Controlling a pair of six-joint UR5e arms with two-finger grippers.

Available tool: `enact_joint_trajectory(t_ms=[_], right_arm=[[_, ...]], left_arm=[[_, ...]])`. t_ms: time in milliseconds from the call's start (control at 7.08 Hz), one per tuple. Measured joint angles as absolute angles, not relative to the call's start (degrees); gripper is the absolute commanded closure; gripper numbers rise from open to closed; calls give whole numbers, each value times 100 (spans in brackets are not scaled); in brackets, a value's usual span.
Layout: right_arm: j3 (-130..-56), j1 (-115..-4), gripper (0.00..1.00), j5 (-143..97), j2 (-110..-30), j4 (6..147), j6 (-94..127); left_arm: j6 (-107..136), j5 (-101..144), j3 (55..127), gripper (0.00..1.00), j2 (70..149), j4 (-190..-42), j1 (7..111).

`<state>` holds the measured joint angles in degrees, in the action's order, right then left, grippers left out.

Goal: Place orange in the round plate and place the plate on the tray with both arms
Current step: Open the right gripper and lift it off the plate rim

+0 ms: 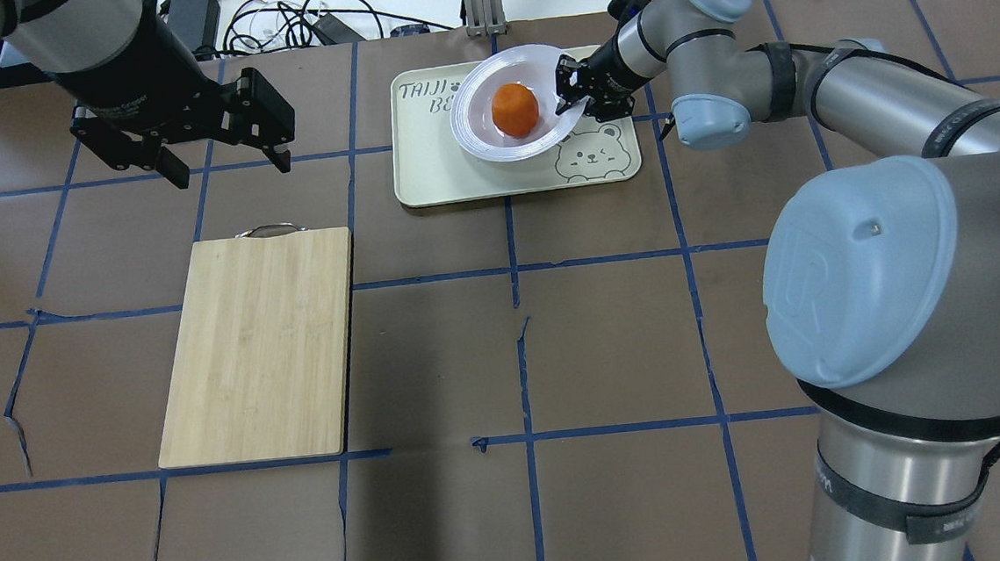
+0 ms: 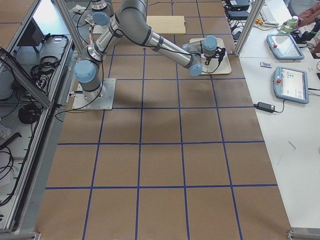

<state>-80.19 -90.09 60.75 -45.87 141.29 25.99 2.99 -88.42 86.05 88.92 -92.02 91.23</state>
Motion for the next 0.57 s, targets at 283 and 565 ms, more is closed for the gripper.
enact_joint_trajectory(t_ms=[283, 565], right_arm=[[-8007, -8994, 0, 6098, -4566, 14122, 2630], [-7794, -8945, 0, 6359, -4662, 13690, 2234]], left_arm=[[299, -8842, 8604, 0, 8894, -9202, 9123], [299, -8842, 8604, 0, 8893, -9202, 9123]])
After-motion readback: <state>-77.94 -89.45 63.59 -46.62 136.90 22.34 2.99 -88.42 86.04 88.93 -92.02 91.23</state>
